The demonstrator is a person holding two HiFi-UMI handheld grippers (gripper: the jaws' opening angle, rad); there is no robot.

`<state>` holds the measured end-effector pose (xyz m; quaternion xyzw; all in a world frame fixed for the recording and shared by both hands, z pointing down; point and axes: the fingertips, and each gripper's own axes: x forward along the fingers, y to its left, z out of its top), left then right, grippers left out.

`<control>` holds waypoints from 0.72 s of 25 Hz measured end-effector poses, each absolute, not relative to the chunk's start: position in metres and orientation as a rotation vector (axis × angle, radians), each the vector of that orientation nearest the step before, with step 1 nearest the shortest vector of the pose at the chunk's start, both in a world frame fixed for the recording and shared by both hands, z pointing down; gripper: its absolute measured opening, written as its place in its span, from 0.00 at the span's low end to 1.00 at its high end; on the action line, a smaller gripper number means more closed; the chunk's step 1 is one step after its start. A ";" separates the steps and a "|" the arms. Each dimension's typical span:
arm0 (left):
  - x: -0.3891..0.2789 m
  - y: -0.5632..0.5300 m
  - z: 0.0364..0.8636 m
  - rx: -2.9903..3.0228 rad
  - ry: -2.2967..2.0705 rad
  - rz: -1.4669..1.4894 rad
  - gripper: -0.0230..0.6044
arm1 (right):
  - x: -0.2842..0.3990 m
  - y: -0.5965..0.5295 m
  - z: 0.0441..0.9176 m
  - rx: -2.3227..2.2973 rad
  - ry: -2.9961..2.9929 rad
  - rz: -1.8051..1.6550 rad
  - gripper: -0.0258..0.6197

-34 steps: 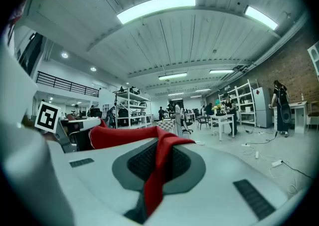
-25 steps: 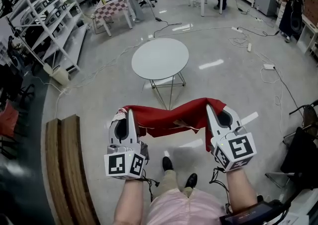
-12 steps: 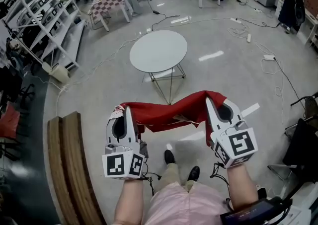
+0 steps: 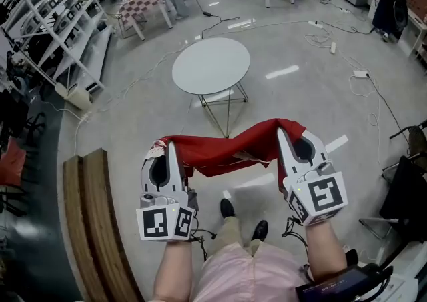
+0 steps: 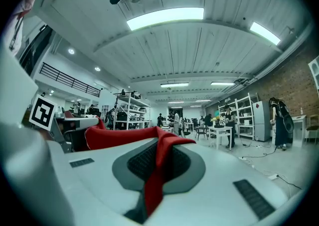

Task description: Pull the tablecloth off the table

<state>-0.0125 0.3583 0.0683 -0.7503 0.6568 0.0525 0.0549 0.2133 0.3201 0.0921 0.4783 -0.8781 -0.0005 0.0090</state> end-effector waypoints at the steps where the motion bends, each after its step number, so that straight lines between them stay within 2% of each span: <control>1: -0.013 0.358 0.069 -2.279 1.993 0.160 0.11 | 0.213 0.320 0.093 1.496 -2.740 -0.007 0.09; 18: -0.010 0.364 0.065 -2.276 1.982 0.159 0.11 | 0.215 0.325 0.089 1.511 -2.742 -0.021 0.09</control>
